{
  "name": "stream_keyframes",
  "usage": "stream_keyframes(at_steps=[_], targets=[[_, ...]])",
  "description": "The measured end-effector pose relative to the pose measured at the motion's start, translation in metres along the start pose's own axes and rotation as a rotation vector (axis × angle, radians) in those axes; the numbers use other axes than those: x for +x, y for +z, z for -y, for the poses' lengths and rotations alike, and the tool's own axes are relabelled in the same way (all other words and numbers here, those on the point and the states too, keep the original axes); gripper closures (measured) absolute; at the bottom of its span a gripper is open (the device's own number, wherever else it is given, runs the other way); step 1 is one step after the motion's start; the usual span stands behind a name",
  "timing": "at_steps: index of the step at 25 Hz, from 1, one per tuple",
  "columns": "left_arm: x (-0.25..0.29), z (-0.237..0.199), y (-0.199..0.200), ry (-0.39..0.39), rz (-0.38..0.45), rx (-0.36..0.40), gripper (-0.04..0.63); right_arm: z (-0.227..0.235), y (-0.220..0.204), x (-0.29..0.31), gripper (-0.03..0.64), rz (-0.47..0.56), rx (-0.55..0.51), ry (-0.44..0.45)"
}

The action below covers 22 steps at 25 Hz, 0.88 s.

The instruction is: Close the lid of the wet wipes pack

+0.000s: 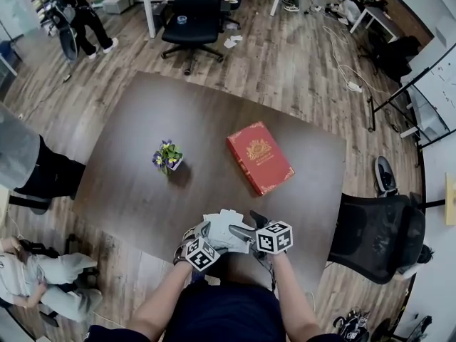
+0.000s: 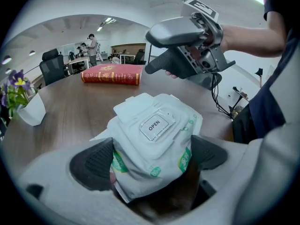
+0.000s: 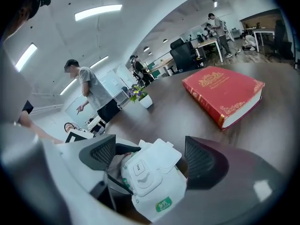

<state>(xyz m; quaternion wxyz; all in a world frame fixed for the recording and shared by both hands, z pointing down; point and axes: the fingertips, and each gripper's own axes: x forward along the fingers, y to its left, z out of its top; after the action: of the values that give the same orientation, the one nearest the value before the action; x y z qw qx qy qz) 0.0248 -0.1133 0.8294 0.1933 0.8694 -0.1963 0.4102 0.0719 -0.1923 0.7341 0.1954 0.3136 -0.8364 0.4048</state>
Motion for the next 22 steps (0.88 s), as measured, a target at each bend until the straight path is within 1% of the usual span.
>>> stream_keyframes(at_steps=[4, 8, 11, 15, 18, 22], targets=[[0.002, -0.001, 0.0, 0.001, -0.004, -0.001, 0.08, 0.006, -0.011, 0.017, 0.143, -0.056, 0.002, 0.015], [0.0, -0.001, 0.0, 0.003, -0.004, 0.0, 0.081, 0.018, -0.022, 0.032, 0.161, -0.094, 0.032, 0.014], [0.0, 0.001, 0.0, 0.001, -0.007, -0.001, 0.081, 0.027, -0.032, 0.039, 0.163, -0.14, 0.046, 0.01], [0.001, -0.001, 0.0, 0.003, -0.009, -0.001, 0.081, 0.031, -0.037, 0.048, 0.163, -0.177, 0.057, 0.032], [0.002, -0.002, -0.001, 0.003, -0.009, -0.002, 0.081, 0.028, -0.037, 0.054, 0.166, -0.196, 0.051, 0.059], [0.001, 0.0, -0.002, 0.003, -0.012, -0.002, 0.081, 0.02, -0.039, 0.054, 0.169, -0.22, 0.01, 0.072]])
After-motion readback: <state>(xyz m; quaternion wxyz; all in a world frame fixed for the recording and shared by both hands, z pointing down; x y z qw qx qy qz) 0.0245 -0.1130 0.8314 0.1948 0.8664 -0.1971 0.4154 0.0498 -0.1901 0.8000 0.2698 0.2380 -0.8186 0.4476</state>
